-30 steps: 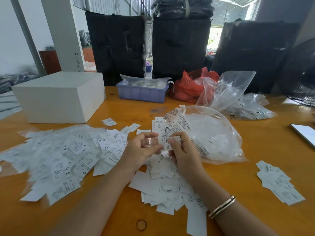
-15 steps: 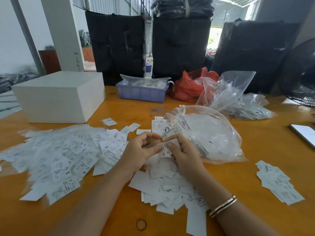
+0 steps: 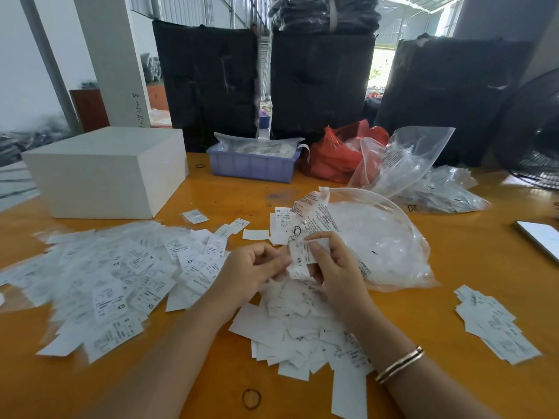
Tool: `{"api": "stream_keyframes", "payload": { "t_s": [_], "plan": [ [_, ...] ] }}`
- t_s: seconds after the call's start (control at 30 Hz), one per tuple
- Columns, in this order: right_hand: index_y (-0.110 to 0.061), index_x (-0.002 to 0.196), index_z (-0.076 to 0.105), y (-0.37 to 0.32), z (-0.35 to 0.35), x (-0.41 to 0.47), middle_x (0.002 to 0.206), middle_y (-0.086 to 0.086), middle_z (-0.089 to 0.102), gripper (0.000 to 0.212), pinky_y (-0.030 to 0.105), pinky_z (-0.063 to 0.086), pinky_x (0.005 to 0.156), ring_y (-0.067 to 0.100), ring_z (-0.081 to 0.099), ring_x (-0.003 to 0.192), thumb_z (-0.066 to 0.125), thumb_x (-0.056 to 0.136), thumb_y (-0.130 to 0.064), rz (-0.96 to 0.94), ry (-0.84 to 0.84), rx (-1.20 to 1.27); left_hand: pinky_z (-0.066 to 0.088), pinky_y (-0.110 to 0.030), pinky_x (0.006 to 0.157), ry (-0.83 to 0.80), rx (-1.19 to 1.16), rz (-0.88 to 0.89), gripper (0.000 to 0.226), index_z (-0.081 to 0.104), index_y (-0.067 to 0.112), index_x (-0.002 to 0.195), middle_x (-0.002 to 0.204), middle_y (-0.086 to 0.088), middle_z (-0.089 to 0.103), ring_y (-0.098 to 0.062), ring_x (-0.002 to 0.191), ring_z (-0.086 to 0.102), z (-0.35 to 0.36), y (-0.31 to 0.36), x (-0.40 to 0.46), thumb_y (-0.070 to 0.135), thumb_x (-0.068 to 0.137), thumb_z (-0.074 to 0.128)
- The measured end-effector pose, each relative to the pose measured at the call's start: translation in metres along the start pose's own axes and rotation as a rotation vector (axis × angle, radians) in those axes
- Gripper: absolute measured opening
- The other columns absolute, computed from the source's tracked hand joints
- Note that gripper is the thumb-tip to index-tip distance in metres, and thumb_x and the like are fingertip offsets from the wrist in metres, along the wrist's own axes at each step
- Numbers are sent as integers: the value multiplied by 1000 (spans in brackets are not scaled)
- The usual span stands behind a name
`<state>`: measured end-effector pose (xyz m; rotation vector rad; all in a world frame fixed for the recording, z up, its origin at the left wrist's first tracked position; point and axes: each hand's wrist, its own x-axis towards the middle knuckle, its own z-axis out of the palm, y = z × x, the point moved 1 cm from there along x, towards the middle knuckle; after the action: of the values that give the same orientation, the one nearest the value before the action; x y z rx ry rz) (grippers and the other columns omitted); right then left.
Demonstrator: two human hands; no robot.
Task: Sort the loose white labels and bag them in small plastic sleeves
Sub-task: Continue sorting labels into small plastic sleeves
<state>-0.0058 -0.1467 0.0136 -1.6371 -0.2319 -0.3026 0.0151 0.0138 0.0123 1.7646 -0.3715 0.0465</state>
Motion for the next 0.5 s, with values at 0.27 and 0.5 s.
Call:
{"api": "stream_keyframes", "payload": {
  "t_s": [0.27,0.5],
  "plan": [
    [-18,94,56,-6,-4,0,56,-9,55,18,16,40,46,4,48,51,42,99,-8,-169,89,132,46,-12,55,-4,-59,3,31,71,16,77,71,2,72,-4,60,63,-2,-1,1,46,72,67],
    [-20,96,55,-6,1,-3,58,-10,55,16,15,38,47,4,46,51,42,99,-10,-209,24,58,45,-8,55,30,-12,20,40,67,16,71,62,4,68,-1,54,60,-1,-2,1,55,63,68]
  ]
}}
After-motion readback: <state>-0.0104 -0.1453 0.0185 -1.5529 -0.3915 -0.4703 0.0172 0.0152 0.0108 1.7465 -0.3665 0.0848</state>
